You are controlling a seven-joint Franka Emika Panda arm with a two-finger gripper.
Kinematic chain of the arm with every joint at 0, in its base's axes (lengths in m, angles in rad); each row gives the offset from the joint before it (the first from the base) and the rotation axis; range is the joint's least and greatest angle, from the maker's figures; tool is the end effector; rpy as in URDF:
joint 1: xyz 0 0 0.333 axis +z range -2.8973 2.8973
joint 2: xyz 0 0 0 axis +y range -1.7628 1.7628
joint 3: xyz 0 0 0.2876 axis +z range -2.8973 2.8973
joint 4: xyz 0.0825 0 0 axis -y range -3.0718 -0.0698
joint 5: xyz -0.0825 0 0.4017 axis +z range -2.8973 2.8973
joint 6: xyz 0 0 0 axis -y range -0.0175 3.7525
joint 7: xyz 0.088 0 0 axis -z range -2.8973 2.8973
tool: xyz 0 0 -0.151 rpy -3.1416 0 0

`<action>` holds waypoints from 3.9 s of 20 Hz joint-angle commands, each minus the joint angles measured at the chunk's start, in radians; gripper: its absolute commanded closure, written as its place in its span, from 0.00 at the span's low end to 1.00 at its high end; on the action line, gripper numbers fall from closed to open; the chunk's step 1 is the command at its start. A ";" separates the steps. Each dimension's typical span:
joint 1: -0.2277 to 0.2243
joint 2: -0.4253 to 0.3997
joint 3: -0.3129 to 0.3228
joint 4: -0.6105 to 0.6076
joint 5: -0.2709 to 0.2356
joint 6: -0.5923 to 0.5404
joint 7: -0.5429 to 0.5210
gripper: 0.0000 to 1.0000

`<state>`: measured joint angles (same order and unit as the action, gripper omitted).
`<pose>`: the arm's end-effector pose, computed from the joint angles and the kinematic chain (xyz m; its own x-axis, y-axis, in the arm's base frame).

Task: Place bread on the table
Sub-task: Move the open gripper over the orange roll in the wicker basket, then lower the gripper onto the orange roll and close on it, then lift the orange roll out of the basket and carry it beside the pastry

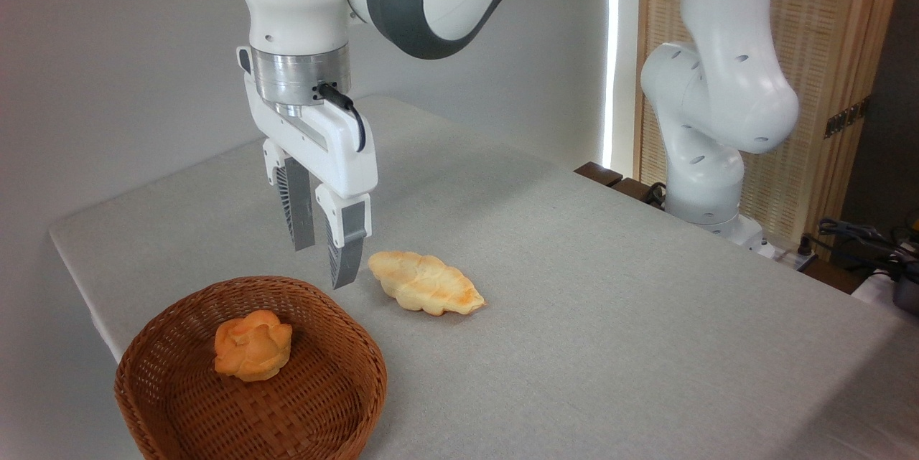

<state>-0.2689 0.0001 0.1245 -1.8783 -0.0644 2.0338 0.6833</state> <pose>0.5936 -0.0925 0.4422 0.6827 -0.7134 0.1581 -0.7161 -0.6962 -0.0496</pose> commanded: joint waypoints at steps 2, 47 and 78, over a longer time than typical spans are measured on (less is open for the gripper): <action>-0.006 0.040 -0.023 -0.001 0.001 0.100 -0.002 0.00; 0.013 0.241 -0.069 0.002 0.087 0.445 0.228 0.72; 0.008 -0.020 -0.046 -0.038 -0.034 -0.036 -0.021 0.44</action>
<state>-0.2548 0.0145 0.0729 -1.8808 -0.0592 2.0570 0.6805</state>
